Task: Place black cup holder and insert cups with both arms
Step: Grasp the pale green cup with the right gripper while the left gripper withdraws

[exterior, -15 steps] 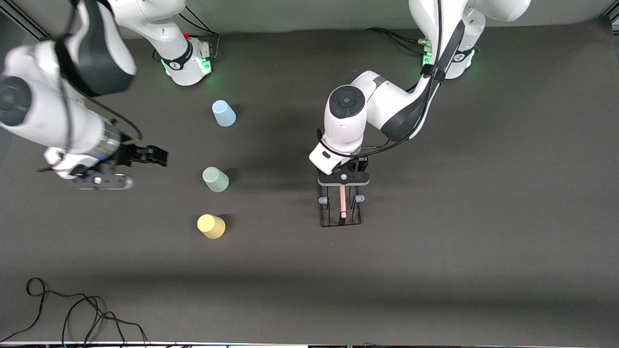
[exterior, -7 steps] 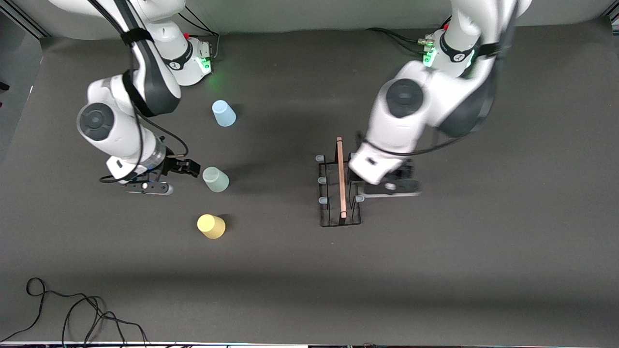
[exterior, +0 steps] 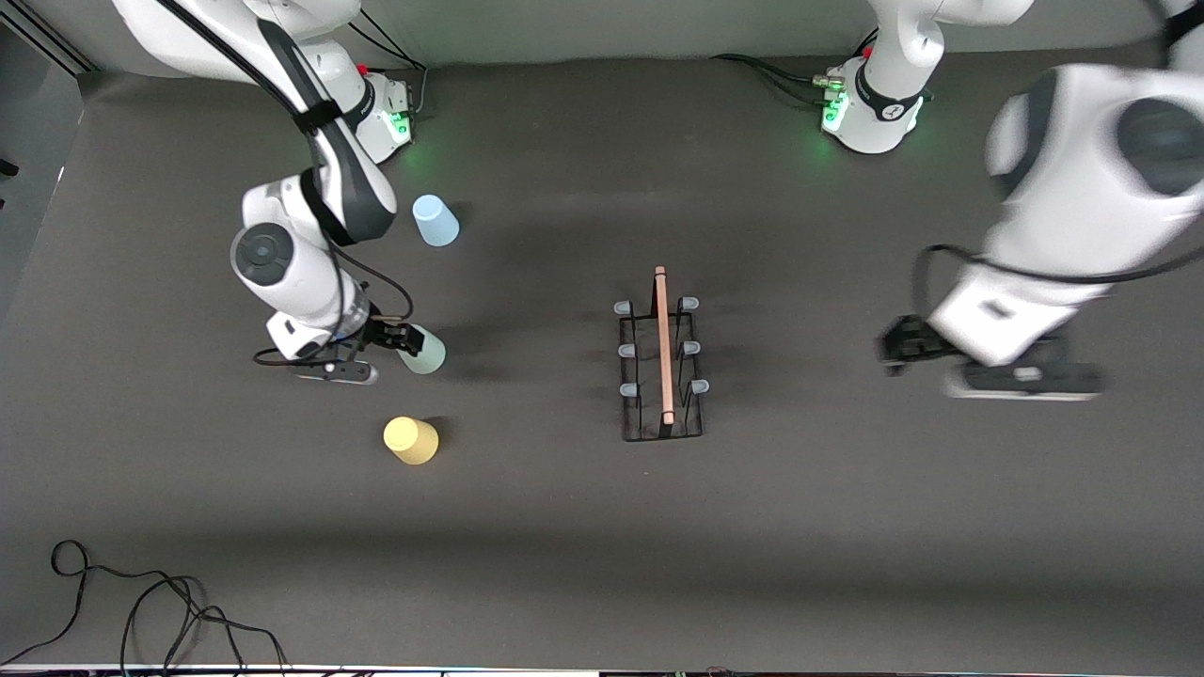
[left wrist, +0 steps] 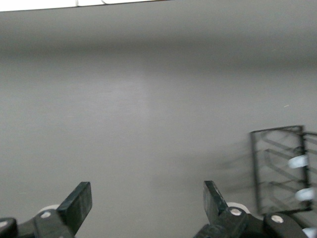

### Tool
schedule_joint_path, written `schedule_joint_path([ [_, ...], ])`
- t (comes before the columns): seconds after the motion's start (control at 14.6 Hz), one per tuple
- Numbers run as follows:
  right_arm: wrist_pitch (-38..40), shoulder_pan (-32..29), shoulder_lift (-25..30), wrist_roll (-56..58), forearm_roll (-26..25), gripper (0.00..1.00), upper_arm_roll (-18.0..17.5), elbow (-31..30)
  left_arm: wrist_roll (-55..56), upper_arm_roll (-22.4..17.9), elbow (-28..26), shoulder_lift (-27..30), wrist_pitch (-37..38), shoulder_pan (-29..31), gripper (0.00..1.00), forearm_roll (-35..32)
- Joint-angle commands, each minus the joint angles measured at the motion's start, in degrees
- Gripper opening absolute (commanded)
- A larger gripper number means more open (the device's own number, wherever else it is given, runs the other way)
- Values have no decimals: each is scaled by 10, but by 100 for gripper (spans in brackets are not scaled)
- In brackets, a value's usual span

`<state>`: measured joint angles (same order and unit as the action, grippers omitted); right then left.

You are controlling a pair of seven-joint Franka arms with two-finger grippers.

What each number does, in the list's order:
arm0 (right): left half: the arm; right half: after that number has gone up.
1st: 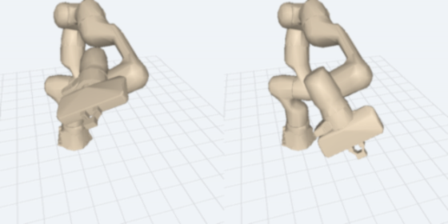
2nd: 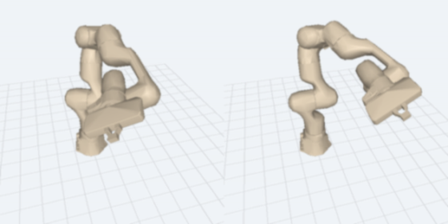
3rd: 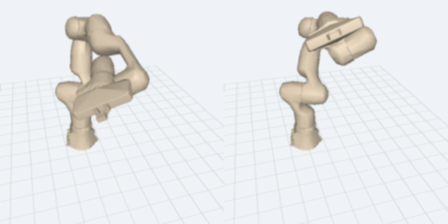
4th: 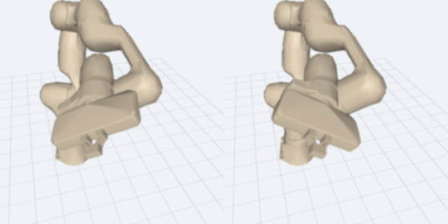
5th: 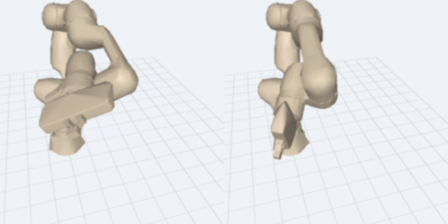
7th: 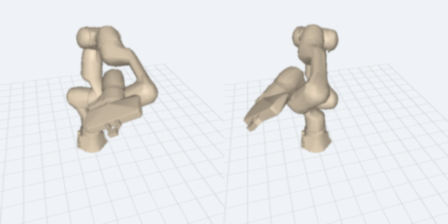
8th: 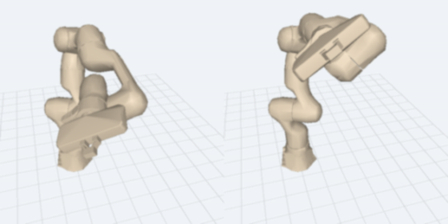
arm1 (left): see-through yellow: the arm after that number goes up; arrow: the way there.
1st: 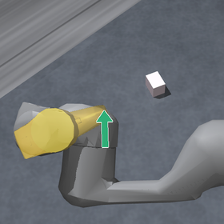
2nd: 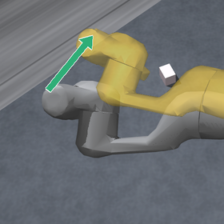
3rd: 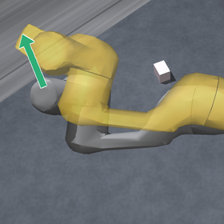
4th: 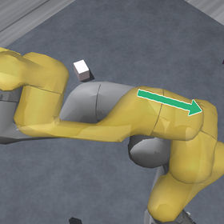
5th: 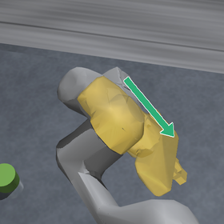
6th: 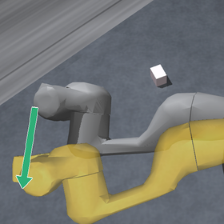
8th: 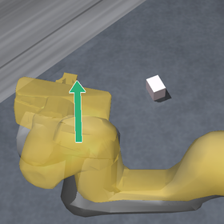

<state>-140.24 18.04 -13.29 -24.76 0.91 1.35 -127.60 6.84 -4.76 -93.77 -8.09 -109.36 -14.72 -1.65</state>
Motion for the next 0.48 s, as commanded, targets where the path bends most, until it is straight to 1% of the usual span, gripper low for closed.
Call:
schedule_joint_path([
  [0.0,-37,7,-34,-22,-3,100,2,-1,-89,9,-26,20,8,57,100,0],
  [0.14,-42,7,-48,-22,-3,100,2,-1,-144,9,-26,19,8,91,100,6],
  [0.41,-30,7,-64,-23,-3,100,1,-4,-168,8,-18,18,34,105,100,5],
])
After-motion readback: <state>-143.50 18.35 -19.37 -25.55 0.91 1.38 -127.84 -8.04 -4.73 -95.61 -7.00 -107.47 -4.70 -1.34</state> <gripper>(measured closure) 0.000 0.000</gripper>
